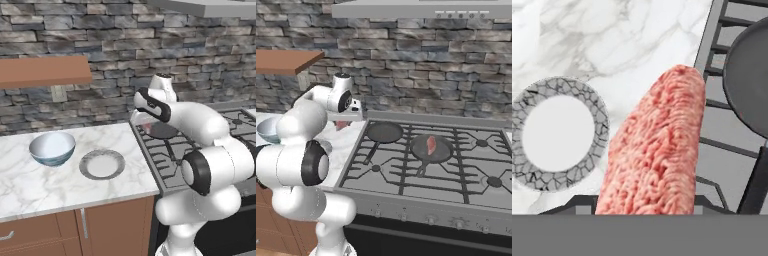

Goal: Place one of the steaks on the plate and the other in the bowl. Then place the bowl in the fridge.

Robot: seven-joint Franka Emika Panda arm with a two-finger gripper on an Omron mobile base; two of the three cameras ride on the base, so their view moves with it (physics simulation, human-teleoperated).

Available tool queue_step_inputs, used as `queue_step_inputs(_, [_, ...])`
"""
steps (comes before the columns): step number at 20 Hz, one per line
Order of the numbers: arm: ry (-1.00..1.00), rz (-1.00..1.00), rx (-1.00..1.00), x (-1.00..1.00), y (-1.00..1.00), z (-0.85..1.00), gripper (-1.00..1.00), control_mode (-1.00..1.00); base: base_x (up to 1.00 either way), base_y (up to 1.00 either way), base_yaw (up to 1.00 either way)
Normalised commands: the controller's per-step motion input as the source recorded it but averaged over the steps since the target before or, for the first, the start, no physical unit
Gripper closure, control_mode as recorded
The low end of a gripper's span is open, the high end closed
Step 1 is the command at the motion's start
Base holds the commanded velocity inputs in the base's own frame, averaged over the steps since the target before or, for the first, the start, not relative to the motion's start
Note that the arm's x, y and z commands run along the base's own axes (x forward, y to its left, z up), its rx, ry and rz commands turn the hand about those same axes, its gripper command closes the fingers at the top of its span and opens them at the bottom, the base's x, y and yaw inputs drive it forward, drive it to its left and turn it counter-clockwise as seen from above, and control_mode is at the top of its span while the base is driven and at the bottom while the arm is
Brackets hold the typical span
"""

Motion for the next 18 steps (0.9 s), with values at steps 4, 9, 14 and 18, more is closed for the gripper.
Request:
queue_step_inputs(4, [0.02, 0.11, 0.00, -0.41, 1.00, 0.09, 1.00, -1.00, 0.00, 0.00, 0.00])
queue_step_inputs(9, [0.00, 0.10, 0.00, -0.17, 1.00, 0.22, 1.00, -1.00, 0.00, 0.00, 0.00])
queue_step_inputs(14, [0.00, 0.08, -0.03, -0.01, 1.00, 0.30, 1.00, -1.00, 0.00, 0.00, 0.00])
queue_step_inputs(18, [0.00, 0.08, -0.04, 0.00, 1.00, 0.11, 1.00, -1.00, 0.00, 0.00, 0.00])
